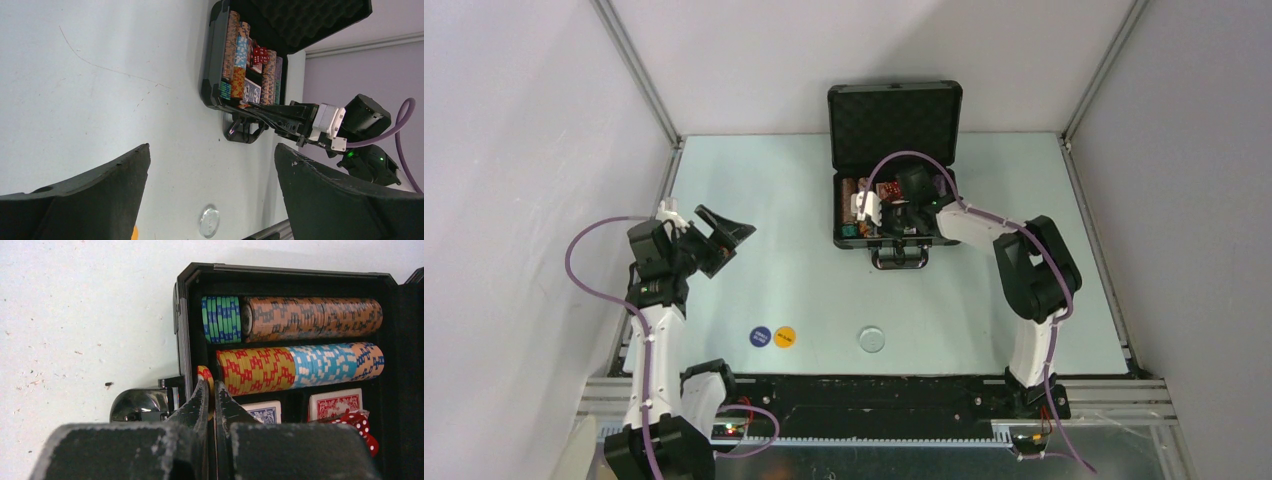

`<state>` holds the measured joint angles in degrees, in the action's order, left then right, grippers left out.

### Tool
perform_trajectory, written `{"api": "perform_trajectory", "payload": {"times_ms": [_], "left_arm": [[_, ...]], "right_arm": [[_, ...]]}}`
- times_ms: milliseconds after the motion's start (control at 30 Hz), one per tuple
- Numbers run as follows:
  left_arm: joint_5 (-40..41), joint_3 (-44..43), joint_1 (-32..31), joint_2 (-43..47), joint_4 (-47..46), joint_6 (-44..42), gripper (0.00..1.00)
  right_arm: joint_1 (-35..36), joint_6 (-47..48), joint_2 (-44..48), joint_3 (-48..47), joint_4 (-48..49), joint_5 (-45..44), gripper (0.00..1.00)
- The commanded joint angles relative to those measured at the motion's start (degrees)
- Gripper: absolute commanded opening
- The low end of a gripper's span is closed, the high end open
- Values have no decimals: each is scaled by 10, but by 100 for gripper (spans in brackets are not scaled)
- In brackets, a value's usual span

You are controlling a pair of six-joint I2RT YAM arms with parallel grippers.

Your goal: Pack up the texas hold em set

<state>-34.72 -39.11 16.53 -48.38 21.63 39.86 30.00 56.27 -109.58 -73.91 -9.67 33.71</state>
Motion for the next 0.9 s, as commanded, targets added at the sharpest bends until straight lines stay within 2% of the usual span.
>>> {"api": "perform_trajectory", "payload": {"times_ms": [0,267,467,867], "left_arm": [[-11,1,4,-1,-6,-12,98],[-11,1,5,-4,-6,-13,98],[-11,0,4,-4,-6,-14,98],[-9,0,4,-6,-6,-14,98]], "right_arm": [[-32,36,32,-13,71,-58,0],[-24,32,13,-13,90,-76,0],[-20,25,2,-13,142,-87,0],[-16,35,1,-42,121,-78,0]]}}
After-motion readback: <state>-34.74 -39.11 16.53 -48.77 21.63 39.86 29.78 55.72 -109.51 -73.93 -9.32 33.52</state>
